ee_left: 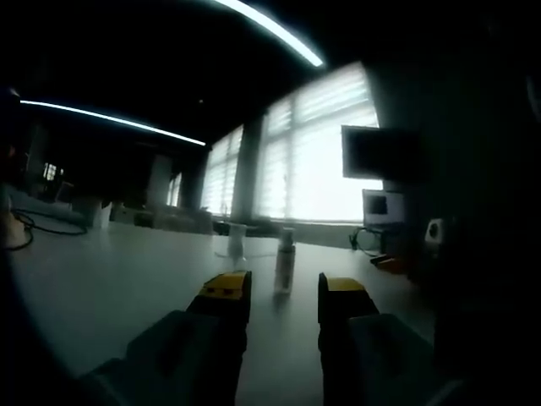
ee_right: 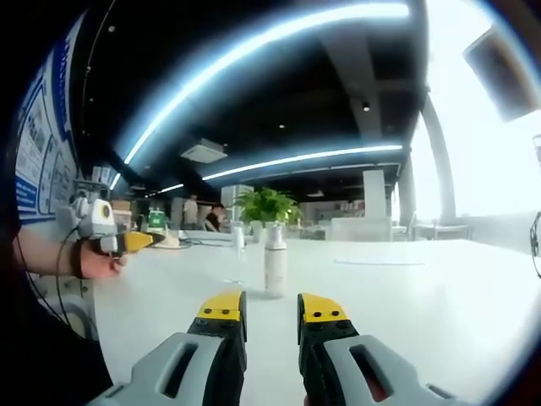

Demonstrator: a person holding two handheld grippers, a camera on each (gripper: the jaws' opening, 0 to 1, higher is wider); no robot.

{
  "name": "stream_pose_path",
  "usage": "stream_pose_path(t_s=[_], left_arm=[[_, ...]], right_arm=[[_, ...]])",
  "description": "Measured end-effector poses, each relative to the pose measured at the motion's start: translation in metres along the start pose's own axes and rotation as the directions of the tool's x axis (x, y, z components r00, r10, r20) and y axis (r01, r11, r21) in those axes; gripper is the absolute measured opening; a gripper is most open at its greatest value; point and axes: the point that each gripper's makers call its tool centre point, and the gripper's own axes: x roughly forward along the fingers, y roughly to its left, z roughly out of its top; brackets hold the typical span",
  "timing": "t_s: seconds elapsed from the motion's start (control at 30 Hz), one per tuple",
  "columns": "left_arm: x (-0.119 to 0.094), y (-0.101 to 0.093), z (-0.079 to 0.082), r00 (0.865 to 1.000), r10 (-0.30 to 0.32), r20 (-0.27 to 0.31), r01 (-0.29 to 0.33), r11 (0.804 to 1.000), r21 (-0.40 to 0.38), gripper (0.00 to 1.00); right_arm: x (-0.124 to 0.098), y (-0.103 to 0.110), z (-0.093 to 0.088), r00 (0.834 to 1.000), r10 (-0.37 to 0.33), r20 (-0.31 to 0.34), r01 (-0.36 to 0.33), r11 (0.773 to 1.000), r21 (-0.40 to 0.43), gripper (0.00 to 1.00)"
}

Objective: Clamp pump bottle remove cover press pump head put on cover

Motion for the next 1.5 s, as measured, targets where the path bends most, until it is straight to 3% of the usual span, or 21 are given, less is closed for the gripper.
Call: stream_pose_path(t_s=[0.47,1.5], left_arm=[[0.000,0.010,-0.005,1.000,0.003,-0.015,-0.003,1.000,0.008,0.22],[-0.001,0.000,-0.002,1.000,0.006,-0.013,-0.005,1.000,0.020,0.22]], right_arm=[[-0.001,-0.001,-0.001,1.000,-0.001,-0.005,0.001,1.000,0.000,0.18],[-0.002,0.000,0.002,1.000,-0.003,0.013,0.003,1.000,-0.013,0.17]])
